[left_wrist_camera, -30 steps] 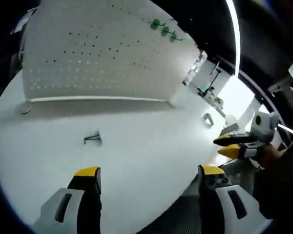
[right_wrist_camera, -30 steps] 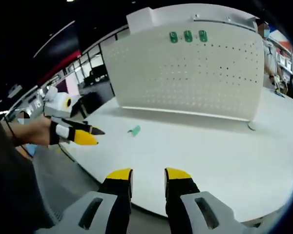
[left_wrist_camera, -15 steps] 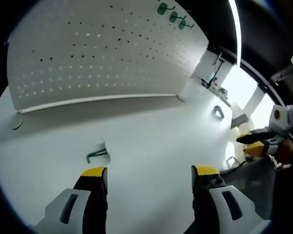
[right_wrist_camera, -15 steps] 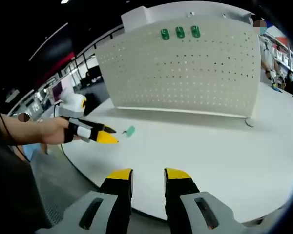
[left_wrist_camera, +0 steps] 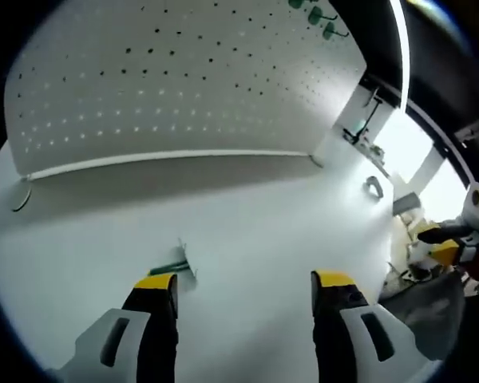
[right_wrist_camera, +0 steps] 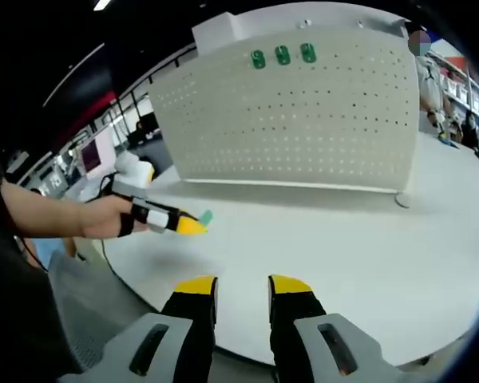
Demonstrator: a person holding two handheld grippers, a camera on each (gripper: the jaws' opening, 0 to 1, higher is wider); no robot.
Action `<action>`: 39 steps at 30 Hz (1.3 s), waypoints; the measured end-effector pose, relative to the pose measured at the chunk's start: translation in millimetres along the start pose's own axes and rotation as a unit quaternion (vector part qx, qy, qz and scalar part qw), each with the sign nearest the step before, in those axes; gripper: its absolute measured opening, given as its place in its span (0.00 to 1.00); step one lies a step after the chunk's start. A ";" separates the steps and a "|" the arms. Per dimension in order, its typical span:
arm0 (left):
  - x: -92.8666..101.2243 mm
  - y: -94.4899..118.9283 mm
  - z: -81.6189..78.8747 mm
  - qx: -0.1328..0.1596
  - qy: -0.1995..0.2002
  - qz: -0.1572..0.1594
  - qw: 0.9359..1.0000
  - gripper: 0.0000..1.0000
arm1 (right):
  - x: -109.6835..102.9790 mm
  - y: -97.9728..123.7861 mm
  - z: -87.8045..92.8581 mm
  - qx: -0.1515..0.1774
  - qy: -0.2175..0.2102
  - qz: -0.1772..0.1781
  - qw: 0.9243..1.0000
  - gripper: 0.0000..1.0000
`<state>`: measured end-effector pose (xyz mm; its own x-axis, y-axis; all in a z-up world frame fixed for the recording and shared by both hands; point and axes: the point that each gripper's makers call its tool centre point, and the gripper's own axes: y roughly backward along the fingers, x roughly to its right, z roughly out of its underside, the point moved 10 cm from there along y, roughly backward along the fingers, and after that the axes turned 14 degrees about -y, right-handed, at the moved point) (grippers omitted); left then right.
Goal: Insert the hook assembly into the mounting plate slot until the hook locks in place.
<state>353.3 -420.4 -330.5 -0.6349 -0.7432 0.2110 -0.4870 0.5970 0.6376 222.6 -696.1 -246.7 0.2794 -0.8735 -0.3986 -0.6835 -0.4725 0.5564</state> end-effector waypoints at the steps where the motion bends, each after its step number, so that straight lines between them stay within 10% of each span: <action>1: 0.0 -1.1 -0.3 0.003 0.006 -0.004 1.000 0.65 | 0.9 0.0 -0.6 0.000 0.001 0.001 1.000 0.24; 10: -6.2 -9.5 0.8 -0.009 0.023 -0.025 0.999 0.57 | 5.8 -1.8 -1.2 -0.001 -0.008 0.007 1.000 0.24; 24: -26.6 -12.7 3.9 -0.025 0.031 -0.061 0.997 0.19 | 10.2 -3.8 4.0 -0.016 -0.010 0.012 1.000 0.22; 39: -38.1 -15.0 3.0 -0.018 0.020 -0.065 0.998 0.06 | 12.7 -7.1 6.9 -0.025 -0.013 0.012 1.000 0.22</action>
<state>383.0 -400.2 -350.3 -0.5433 -0.8253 0.1538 -0.5414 0.4845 0.6872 226.3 -703.0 -260.7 0.2456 -0.8818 -0.4027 -0.6550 -0.4572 0.6017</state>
